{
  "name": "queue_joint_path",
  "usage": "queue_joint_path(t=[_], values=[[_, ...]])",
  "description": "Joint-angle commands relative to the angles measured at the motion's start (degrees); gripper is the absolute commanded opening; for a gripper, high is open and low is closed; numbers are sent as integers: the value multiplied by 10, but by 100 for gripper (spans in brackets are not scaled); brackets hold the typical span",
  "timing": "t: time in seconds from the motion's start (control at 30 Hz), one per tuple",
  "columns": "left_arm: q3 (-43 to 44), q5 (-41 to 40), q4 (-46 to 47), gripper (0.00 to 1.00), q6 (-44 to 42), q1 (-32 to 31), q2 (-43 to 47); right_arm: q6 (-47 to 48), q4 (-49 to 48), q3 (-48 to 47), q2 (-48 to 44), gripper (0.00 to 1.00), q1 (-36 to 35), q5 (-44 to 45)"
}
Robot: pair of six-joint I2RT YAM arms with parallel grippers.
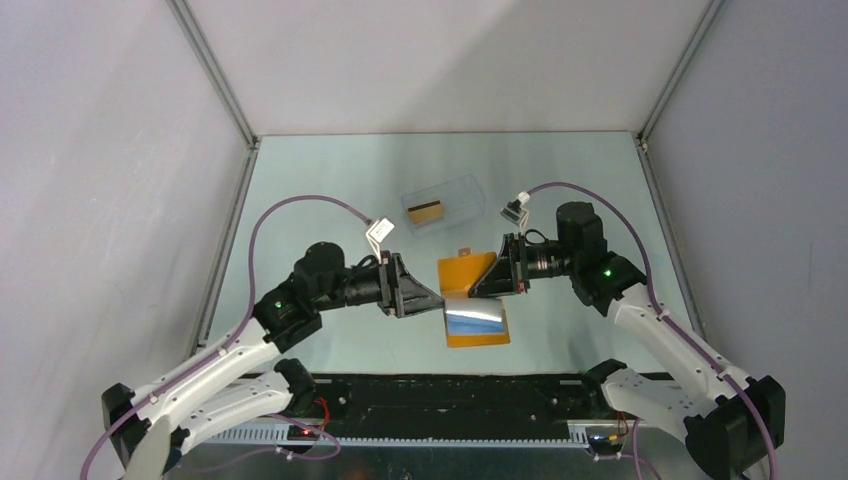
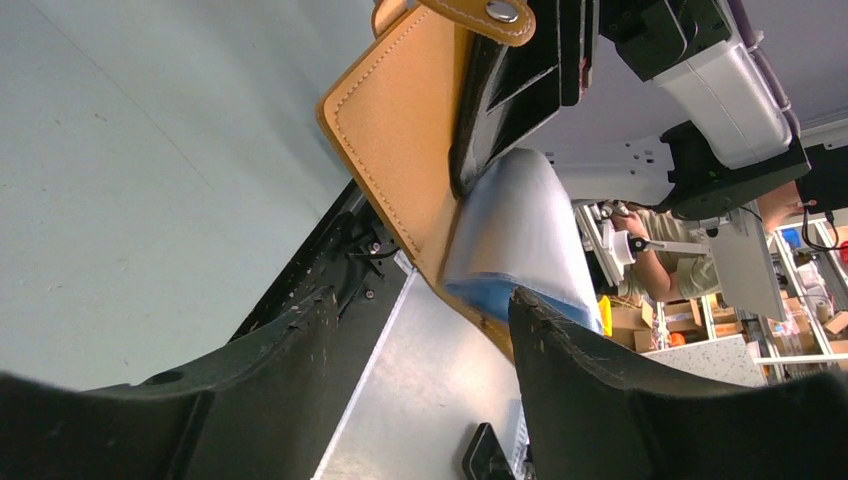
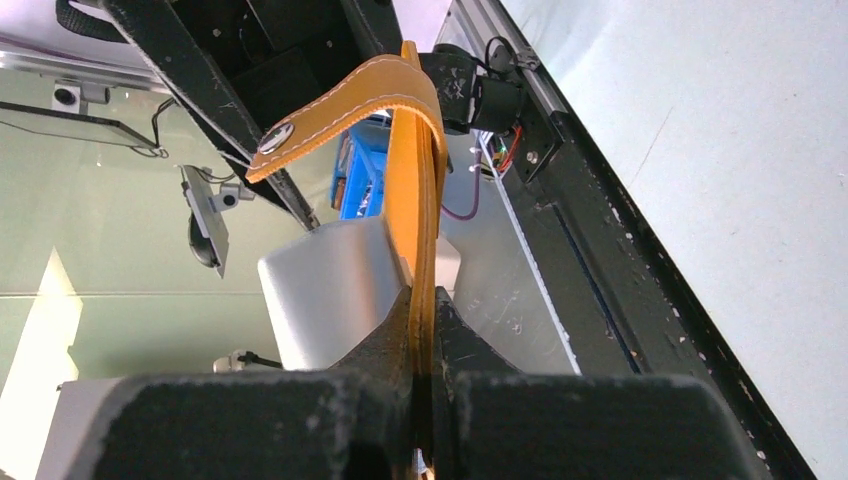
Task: Put the credit cards into the card holder
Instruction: Open the card holder.
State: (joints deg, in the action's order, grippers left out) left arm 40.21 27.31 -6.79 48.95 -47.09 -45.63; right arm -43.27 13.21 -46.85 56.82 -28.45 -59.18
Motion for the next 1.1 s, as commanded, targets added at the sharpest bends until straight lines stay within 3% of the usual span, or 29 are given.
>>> queue_joint_path(t=[0.0, 0.37, 0.67, 0.9, 1.07], values=[[11, 7, 22, 69, -8, -5, 11, 19, 7, -17, 4, 0, -7, 11], [6, 11, 24, 67, -8, -6, -15, 18, -3, -18, 5, 0, -19, 10], [-5, 5, 116, 65, 23, -16, -58, 10, -17, -18, 5, 0, -30, 7], [-19, 25, 173, 64, 37, -16, -43, 12, -25, -18, 2, 0, -29, 1], [-40, 42, 206, 56, 54, -16, -29, -22, -88, 4, -4, 0, -29, -15]])
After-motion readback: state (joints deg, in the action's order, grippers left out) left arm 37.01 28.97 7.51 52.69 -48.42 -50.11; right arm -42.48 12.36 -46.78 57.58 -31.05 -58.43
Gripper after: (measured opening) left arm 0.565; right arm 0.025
